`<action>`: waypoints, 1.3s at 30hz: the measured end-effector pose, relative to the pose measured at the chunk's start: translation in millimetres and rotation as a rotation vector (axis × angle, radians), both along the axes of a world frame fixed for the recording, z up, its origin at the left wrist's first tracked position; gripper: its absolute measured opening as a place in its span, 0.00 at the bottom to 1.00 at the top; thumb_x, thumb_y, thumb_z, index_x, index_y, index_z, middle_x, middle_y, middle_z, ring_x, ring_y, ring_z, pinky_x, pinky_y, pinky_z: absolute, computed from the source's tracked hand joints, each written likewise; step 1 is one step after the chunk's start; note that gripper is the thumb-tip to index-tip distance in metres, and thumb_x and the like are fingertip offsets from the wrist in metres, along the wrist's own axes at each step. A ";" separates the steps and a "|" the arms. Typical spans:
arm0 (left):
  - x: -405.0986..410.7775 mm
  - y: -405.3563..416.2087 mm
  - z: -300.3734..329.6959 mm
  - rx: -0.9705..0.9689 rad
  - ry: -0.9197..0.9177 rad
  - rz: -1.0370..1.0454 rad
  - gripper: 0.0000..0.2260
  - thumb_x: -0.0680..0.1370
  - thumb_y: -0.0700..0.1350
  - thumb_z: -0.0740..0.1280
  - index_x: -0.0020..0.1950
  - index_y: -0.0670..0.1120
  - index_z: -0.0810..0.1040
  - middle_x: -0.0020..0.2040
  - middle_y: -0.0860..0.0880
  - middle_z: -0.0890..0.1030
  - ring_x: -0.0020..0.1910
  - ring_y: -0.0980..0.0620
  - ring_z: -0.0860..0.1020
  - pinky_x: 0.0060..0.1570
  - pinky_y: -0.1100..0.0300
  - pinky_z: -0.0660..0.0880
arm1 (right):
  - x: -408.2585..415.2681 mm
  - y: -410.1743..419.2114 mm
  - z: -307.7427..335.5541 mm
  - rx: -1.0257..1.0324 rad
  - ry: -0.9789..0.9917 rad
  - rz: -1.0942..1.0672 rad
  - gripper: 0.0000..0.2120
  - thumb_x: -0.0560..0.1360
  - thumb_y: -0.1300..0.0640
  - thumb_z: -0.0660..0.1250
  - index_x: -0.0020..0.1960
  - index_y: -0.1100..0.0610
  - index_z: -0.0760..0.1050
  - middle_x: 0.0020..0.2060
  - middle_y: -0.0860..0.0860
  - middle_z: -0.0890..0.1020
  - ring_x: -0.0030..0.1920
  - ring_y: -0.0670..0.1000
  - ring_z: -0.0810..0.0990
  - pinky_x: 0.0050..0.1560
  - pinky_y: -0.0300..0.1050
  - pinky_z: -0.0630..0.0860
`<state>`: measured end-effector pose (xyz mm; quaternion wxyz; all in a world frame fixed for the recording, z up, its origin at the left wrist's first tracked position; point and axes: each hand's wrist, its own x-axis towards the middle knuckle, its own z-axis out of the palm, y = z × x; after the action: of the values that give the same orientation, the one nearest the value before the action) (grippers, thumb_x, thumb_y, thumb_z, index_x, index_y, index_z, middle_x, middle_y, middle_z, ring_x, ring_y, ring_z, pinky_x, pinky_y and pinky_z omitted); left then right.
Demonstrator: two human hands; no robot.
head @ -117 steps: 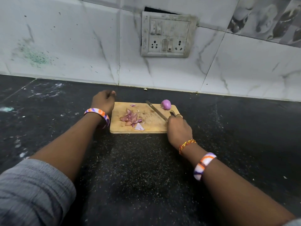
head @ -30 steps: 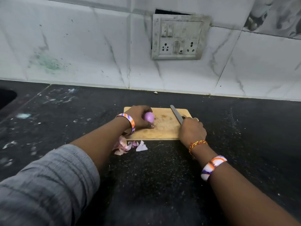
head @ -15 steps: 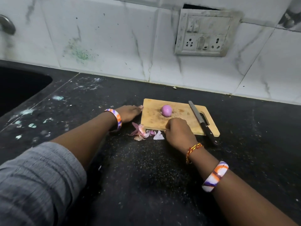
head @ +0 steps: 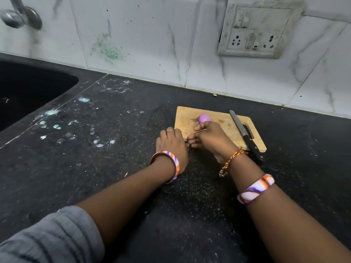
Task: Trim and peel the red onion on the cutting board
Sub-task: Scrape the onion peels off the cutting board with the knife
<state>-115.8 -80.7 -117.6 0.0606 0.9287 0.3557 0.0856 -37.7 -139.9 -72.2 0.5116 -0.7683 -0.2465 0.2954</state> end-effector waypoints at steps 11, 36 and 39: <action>-13.4 25.7 16.0 -0.206 -0.132 -0.083 0.11 0.76 0.38 0.61 0.57 0.36 0.69 0.55 0.37 0.79 0.53 0.38 0.78 0.51 0.50 0.73 | 18.8 -33.4 -1.3 -0.137 -0.392 -0.061 0.10 0.73 0.70 0.57 0.42 0.63 0.77 0.39 0.55 0.80 0.43 0.53 0.80 0.48 0.46 0.78; -14.0 78.2 41.4 -2.065 -1.299 0.158 0.17 0.77 0.47 0.51 0.29 0.44 0.63 0.19 0.50 0.67 0.14 0.55 0.60 0.14 0.70 0.55 | -47.9 -7.9 -15.6 -0.350 -1.183 0.553 0.15 0.73 0.71 0.57 0.55 0.63 0.77 0.51 0.61 0.80 0.51 0.63 0.79 0.50 0.55 0.78; -3.5 70.5 42.3 -2.042 -1.270 0.182 0.20 0.75 0.52 0.57 0.25 0.45 0.65 0.19 0.51 0.66 0.14 0.55 0.59 0.18 0.72 0.55 | -39.1 -21.2 -12.0 -0.359 -1.206 0.516 0.13 0.73 0.70 0.57 0.53 0.63 0.76 0.50 0.61 0.79 0.51 0.63 0.78 0.46 0.53 0.75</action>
<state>-119.3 -10.3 -75.3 0.9252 0.2163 0.2303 0.2101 -76.8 -161.1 -84.3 0.0622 -0.7882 -0.6112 -0.0356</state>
